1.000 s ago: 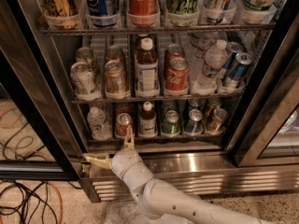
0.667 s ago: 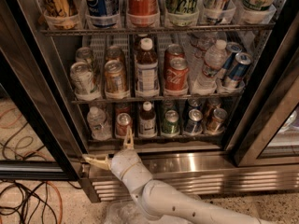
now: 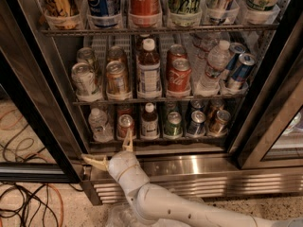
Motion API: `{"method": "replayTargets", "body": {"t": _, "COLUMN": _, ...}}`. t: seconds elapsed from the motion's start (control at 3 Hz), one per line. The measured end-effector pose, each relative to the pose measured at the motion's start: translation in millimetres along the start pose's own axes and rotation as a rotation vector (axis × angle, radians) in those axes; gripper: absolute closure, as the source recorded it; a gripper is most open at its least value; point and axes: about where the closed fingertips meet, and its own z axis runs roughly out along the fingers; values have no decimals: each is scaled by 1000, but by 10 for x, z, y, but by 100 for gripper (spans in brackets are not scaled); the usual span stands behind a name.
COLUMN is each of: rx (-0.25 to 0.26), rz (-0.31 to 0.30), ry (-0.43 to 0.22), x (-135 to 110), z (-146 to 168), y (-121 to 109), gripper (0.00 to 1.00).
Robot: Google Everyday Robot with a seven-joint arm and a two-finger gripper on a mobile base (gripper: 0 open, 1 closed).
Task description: Pick water bottle from bottom shelf of fridge
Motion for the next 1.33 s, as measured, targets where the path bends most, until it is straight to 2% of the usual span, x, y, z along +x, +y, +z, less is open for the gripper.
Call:
{"method": "replayTargets", "body": {"t": 0.33, "rx": 5, "rz": 0, "ry": 1, "x": 2, "z": 2, "y": -12, "gripper": 11}}
{"method": "replayTargets", "body": {"t": 0.67, "rx": 5, "rz": 0, "ry": 1, "x": 2, "z": 3, "y": -12, "gripper": 28}}
{"method": "replayTargets", "body": {"t": 1.0, "rx": 5, "rz": 0, "ry": 1, "x": 2, "z": 3, "y": -12, "gripper": 50}}
{"method": "replayTargets", "body": {"t": 1.33, "rx": 5, "rz": 0, "ry": 1, "x": 2, "z": 3, "y": -12, "gripper": 51}}
